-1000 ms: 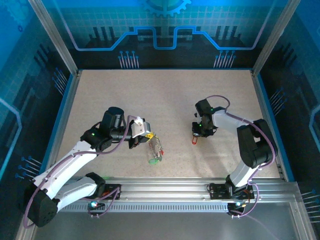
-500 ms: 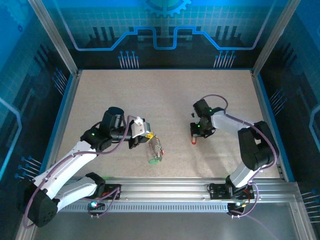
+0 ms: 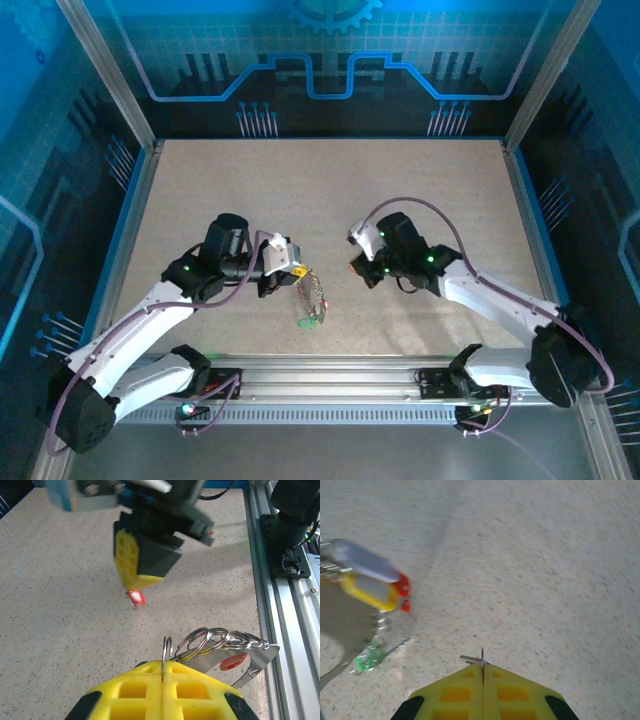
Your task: Put the keys on the keyring
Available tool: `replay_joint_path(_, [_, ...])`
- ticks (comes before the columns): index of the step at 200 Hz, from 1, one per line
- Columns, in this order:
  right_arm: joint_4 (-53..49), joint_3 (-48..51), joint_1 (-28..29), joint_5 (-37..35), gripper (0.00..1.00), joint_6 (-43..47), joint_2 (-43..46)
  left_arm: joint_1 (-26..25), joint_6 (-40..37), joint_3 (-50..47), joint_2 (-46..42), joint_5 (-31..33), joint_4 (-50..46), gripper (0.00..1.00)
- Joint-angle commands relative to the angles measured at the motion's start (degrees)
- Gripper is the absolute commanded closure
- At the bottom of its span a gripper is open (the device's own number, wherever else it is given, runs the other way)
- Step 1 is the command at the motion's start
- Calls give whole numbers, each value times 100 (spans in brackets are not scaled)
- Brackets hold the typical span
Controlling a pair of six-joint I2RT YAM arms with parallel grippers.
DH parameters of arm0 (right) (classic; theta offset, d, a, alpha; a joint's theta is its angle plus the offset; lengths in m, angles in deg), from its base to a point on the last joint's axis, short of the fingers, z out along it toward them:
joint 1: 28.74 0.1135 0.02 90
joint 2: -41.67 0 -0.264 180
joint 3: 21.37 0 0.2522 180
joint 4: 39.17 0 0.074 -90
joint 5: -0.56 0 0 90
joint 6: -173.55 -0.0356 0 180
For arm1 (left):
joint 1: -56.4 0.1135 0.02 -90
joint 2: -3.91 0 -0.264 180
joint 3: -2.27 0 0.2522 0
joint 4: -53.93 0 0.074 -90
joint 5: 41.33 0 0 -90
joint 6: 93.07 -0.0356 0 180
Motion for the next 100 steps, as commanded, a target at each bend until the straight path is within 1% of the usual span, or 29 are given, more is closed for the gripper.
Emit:
replay_joint_path(1, [869,288,64,632,100,669,540,54,192,376,135,-50,-50,100])
replay_joint_path(31, [634,34,118,948,100,856,654,54,187,428,278,-58,-69,100])
replay_joint_path(100, [843,-441,595,870,100,721,458,54,454,489,387,-123,2,100])
